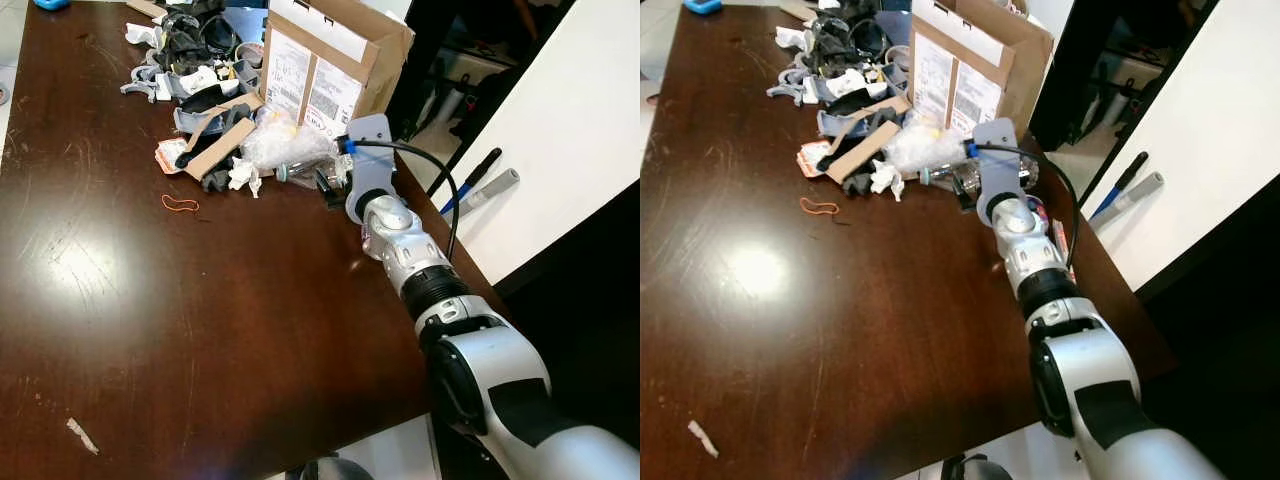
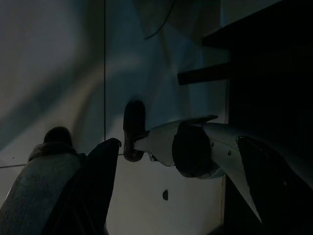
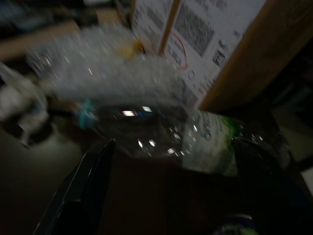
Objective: Picking trash to rubbish bin
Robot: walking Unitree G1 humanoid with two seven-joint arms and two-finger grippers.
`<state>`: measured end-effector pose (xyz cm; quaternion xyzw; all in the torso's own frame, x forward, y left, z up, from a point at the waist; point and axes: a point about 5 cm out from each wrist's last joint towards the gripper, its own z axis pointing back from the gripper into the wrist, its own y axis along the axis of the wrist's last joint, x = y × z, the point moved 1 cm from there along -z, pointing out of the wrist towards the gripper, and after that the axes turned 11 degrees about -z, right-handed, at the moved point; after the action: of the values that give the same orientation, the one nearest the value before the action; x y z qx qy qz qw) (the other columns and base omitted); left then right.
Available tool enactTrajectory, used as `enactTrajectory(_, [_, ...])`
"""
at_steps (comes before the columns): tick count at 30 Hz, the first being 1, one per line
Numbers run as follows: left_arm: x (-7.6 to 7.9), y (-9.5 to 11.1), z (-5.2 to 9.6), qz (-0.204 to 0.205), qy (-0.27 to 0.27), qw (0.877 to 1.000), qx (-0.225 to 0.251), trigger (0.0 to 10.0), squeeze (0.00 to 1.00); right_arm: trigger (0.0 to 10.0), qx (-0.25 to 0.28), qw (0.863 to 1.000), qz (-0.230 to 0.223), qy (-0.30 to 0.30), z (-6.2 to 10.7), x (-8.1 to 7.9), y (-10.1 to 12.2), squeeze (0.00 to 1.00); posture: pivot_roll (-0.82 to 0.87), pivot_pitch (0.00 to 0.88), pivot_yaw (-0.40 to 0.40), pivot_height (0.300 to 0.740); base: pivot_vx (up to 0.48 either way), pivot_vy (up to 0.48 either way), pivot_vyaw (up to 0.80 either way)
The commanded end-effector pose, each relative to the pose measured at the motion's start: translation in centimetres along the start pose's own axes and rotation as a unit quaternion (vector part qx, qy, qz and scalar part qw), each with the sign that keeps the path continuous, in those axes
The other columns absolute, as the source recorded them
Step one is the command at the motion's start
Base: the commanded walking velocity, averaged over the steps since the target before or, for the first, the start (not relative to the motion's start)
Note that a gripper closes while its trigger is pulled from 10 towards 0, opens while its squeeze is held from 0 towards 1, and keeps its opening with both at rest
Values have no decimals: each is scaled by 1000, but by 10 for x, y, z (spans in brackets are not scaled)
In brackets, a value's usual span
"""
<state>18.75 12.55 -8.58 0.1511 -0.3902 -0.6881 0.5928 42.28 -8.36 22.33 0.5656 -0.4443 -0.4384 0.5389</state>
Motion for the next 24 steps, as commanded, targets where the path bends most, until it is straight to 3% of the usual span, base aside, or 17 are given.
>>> enactTrajectory(1, [17, -40, 10, 43, -6, 997, -62, 10000, 0, 10000, -23, 999, 5, -28, 3, 12, -10, 0, 137, 231, -201, 740, 0, 0, 0])
enactTrajectory(13, [14, -44, 13, 48, 1, 997, -63, 10000, 0, 10000, -59, 994, 18, -91, 8, 50, -15, 0, 145, 230, -204, 740, 0, 0, 0])
enactTrajectory(19, [13, -46, 14, 50, 2, 997, -65, 10000, 0, 10000, -92, 993, 11, -76, 10, 58, -17, 0, 143, 235, -201, 740, 0, 0, 0])
enactTrajectory(24, [12, -47, 15, 51, 2, 996, -67, 10000, 0, 10000, -116, 992, -42, -34, 11, 65, -2, 0, 141, 238, -197, 740, 0, 0, 0])
